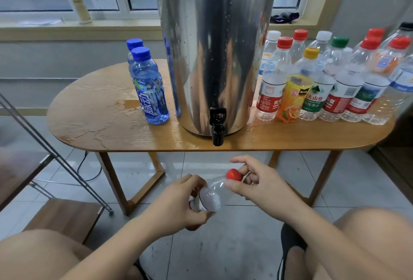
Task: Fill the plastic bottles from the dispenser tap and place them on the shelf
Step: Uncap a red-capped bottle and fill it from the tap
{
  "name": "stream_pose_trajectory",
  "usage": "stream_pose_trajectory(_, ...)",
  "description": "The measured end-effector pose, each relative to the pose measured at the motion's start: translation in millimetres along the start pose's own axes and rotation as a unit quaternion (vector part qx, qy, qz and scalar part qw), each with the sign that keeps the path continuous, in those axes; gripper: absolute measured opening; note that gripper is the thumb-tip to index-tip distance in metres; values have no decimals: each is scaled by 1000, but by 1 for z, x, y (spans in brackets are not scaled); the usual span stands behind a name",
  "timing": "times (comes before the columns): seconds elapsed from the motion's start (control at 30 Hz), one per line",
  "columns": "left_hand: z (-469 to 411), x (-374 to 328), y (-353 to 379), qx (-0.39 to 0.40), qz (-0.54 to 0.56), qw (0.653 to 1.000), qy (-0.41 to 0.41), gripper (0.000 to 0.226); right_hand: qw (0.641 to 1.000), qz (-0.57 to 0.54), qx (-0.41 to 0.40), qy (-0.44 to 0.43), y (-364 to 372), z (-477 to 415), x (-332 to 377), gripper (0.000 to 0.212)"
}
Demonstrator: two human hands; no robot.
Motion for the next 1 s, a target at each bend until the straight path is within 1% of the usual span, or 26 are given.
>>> stream_pose_trajectory(0.13,-2,0,14,-6,20,1000,6,52,995,36,-84,-30,10,-4,2,29)
stream_pose_trajectory(0.2,-3,-2,17,-13,37,999,4,53,993,42,-105,-41,9,-5,2,28)
stream_pose_trajectory(0.3,-5,-4,20,-20,48,999,-9,68,990,39,-122,-63,9,-4,7,29)
stream_pose_trajectory(0.33,-6,-4,21,-27,44,999,-12,72,989,40,-122,-66,9,-4,8,30)
stream_pose_trajectory(0.4,-8,-3,21,-43,33,998,-12,73,989,57,-118,-67,9,-5,11,31)
stream_pose_trajectory(0.53,-9,-1,21,-60,17,998,-18,66,989,105,-76,-73,5,-4,15,25)
stream_pose_trajectory(0.63,-10,1,22,-51,32,998,-24,61,984,129,-39,-113,5,0,21,15)
stream_pose_trajectory(0.67,-10,2,22,-44,38,998,-26,59,983,133,-23,-123,5,0,21,16)
stream_pose_trajectory(0.73,-12,3,20,-38,38,998,-27,56,981,146,-7,-128,3,0,19,27)
stream_pose_trajectory(0.83,-13,3,12,-44,-8,999,-20,57,984,147,-33,-97,0,-2,16,56)
stream_pose_trajectory(0.87,-13,2,10,-44,-20,999,-16,59,985,141,-44,-84,1,-3,17,60)
stream_pose_trajectory(0.9,-13,1,9,-42,-27,999,-14,61,986,137,-50,-80,2,-4,17,55)
stream_pose_trajectory(1.0,-12,0,9,-40,-32,999,-12,64,986,128,-49,-92,5,-7,21,30)
Point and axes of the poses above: each hand's wrist, its own z-axis away from the middle knuckle, its own y-axis out of the palm, x = y × z, the point moved 2 cm from there along -z, towards the middle knuckle, and after that the axes turned 3 degrees about x, right-handed, at the moved point
